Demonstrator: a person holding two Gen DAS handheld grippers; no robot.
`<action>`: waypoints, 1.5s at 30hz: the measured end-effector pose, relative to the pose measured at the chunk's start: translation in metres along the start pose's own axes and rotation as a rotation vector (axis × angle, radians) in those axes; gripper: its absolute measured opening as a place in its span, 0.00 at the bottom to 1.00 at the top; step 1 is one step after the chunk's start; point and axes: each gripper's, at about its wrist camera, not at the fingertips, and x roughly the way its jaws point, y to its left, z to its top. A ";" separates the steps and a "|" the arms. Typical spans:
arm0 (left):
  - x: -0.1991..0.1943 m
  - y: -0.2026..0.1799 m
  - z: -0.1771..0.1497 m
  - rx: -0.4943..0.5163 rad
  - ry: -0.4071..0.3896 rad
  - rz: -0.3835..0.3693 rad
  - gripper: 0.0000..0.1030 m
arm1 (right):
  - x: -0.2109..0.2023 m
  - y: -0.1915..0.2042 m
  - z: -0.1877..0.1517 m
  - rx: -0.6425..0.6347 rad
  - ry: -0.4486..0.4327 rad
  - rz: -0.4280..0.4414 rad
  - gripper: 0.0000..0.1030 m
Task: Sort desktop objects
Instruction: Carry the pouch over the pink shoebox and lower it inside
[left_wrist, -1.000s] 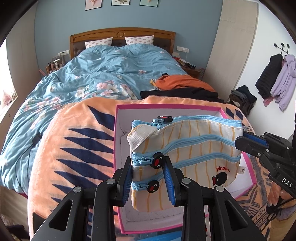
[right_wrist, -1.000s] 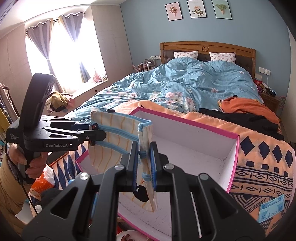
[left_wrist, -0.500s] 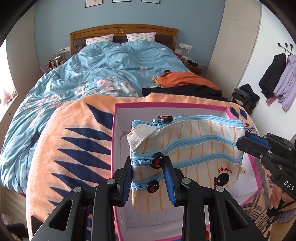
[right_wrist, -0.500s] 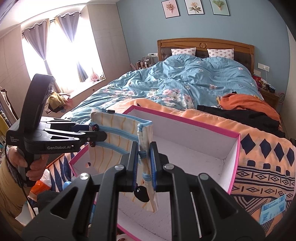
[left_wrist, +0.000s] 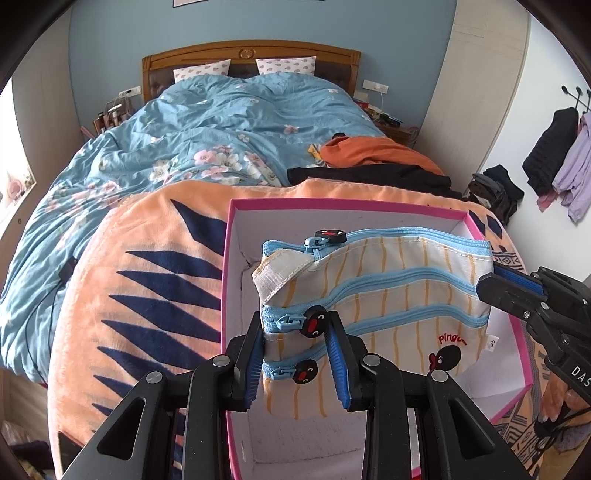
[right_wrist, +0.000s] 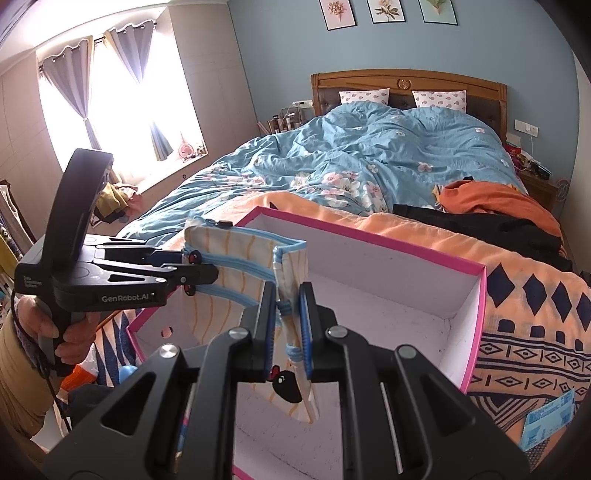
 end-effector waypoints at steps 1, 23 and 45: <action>0.001 0.000 0.001 0.000 0.001 0.002 0.31 | 0.001 0.000 0.000 0.000 0.001 -0.001 0.14; 0.017 0.003 0.009 -0.013 0.025 0.029 0.31 | 0.016 -0.001 0.000 0.004 0.030 -0.020 0.14; 0.042 -0.002 0.019 0.003 0.064 0.090 0.31 | 0.041 -0.004 0.001 -0.005 0.105 -0.068 0.14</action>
